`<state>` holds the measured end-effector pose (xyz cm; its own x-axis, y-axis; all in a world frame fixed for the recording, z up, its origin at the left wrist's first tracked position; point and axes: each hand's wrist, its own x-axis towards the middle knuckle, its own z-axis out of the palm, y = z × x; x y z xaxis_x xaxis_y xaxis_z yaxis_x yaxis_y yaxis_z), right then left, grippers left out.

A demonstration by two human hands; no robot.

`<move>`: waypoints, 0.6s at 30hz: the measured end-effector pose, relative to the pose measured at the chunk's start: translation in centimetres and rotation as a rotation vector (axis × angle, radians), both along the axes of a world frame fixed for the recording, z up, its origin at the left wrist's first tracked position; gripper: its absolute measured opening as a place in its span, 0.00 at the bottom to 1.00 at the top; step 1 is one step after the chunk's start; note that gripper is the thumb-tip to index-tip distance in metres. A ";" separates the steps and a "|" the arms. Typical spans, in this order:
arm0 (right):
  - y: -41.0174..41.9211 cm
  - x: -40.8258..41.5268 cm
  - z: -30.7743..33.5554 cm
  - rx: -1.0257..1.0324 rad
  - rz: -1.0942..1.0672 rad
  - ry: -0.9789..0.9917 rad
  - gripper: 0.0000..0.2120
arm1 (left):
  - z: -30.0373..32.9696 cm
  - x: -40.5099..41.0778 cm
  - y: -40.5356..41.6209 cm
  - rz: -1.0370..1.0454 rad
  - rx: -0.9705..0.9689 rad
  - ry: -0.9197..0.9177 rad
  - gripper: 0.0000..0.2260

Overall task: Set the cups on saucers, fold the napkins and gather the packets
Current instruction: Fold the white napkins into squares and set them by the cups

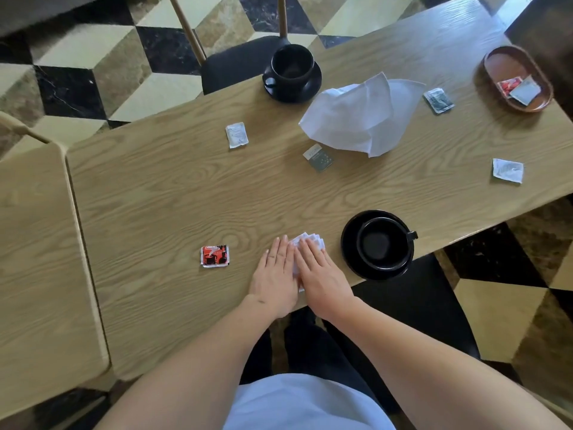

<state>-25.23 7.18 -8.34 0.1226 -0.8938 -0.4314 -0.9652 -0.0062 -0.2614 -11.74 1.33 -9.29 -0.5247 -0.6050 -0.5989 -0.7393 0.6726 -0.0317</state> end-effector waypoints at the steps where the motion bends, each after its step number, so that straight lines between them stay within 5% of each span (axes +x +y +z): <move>1: -0.2 0.4 0.3 0.032 0.005 0.025 0.34 | 0.1 0.0 -0.1 0.000 0.013 -0.021 0.33; 5: -3.1 0.9 2.6 0.022 -0.071 0.009 0.29 | 2.2 -0.9 -0.5 0.103 0.008 0.040 0.38; 9: -9.5 -5.3 5.3 -0.134 -0.677 -0.370 0.20 | 4.8 -4.6 -4.0 0.747 0.017 0.562 0.18; 14: -18.8 -19.6 6.4 -0.398 -1.389 -0.537 0.27 | 6.6 -10.6 -12.1 1.209 0.254 0.761 0.07; 18: -20.9 -26.3 6.1 -0.314 -1.413 -0.410 0.42 | 7.8 -14.0 -15.9 1.191 0.344 0.713 0.06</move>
